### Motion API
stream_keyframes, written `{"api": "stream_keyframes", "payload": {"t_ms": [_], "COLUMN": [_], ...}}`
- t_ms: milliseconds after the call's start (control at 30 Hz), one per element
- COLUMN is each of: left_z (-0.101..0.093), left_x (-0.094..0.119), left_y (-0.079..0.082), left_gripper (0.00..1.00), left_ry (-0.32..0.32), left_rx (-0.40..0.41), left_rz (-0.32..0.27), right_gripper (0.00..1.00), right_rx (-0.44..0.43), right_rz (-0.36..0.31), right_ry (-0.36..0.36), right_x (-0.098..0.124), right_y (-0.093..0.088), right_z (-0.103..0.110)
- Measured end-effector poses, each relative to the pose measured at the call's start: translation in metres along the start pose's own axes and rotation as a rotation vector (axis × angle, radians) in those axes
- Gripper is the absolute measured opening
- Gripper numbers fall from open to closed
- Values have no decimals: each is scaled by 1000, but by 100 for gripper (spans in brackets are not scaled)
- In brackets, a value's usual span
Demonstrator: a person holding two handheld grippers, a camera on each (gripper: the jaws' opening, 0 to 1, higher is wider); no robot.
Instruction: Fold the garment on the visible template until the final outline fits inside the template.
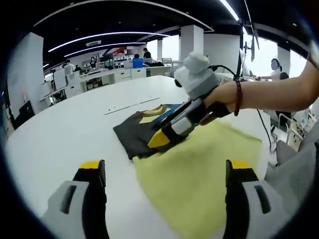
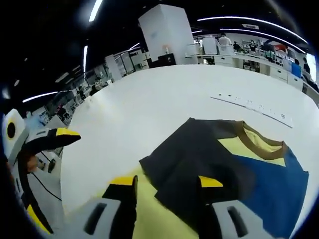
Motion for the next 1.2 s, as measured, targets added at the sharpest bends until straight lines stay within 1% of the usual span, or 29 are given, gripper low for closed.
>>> {"api": "stream_keyframes", "payload": {"t_ms": [233,400,567,700,767,867,967,1033,1133,1200], "left_z": [-3,-6,-7,-6,-6,-6,-4,-4,-3,-2], "left_x": [4,5,7,8,9,10,13,15,17,18], "left_y": [-2,-3,-3,-3,-4,-5,-6,-6,-7,-9], "left_gripper": [97,96,96,95,95,94,94,93,93,93], "left_ry": [-4,-6,-2,10,14,21,33,35,40,45], "left_rx": [3,2,12,20,30,37,44,45,42,44], "left_rz": [4,11,8,9,9,16,15,16,22,24], "right_gripper": [32,26,21,18,16,14,10,7,1,0], "right_rx": [9,66,126,111,138,153,185,176,160,136], "right_rz": [5,40,55,62,67,65,59,53,47,39], "right_ry": [-43,-78,-125,-149,-167,-185,-207,-217,-226,-224], "right_x": [-14,-20,-21,-20,-20,-20,-19,-19,-17,-15], "right_y": [-2,-6,-10,-10,-11,-12,-14,-13,-13,-13], "right_z": [0,1,2,2,3,5,5,4,0,-2]}}
Point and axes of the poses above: the point that each gripper's makers call its tool centre point, and the gripper's own axes: x roughly backward along the fingers, z roughly to its left, y roughly out of its top, the point moved 9 cm from there along x, roughly backward along the fingers, and after that the axes turned 11 degrees about -z, right-handed, at the moved point
